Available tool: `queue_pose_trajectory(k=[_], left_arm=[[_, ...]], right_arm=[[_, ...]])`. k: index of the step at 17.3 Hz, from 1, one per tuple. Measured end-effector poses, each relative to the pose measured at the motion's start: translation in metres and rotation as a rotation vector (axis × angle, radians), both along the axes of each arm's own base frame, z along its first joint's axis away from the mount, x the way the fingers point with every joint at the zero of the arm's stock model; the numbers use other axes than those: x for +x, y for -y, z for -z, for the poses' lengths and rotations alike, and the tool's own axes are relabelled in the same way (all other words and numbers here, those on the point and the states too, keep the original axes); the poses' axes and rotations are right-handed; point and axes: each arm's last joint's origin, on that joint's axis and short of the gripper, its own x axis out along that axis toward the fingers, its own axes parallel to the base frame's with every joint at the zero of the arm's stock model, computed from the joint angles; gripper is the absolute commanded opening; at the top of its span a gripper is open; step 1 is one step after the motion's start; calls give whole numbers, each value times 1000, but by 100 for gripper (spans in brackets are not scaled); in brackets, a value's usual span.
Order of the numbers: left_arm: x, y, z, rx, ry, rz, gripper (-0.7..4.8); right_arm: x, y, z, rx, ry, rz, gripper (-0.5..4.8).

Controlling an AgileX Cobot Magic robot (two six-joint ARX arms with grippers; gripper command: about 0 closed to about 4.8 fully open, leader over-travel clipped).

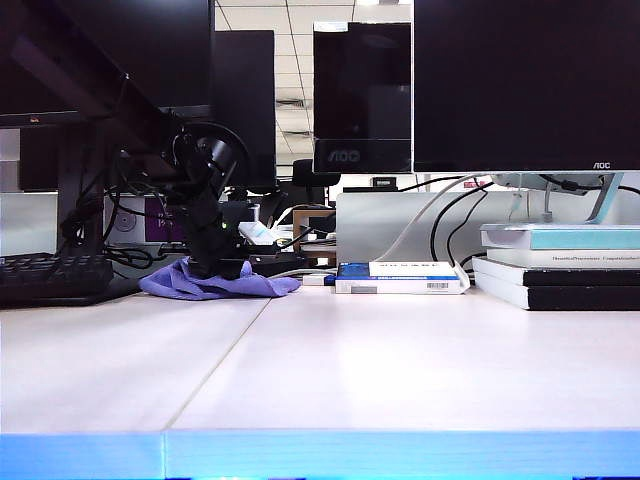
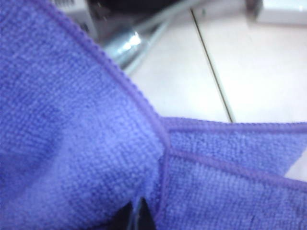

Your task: Wipe the table from front to back using the rag.

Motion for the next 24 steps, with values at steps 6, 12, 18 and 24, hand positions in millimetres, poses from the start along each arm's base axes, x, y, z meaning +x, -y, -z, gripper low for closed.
queue_pose_trajectory(k=[6,12,18,24], left_arm=[[-5,-1,-3,9,-61,26,-5],[-13,-2,-6,12,-139,46,-5],[-24,-5,-16,24,-220,54,-5],[-32,-3,-6,30,-222,59,-5]], right_arm=[[0,0,-4,25,32,0,-1],[0,0,-4,27,35,0,-1],[0,0,-7,44,57,0,-1],[0,0,-7,46,60,0,-1]])
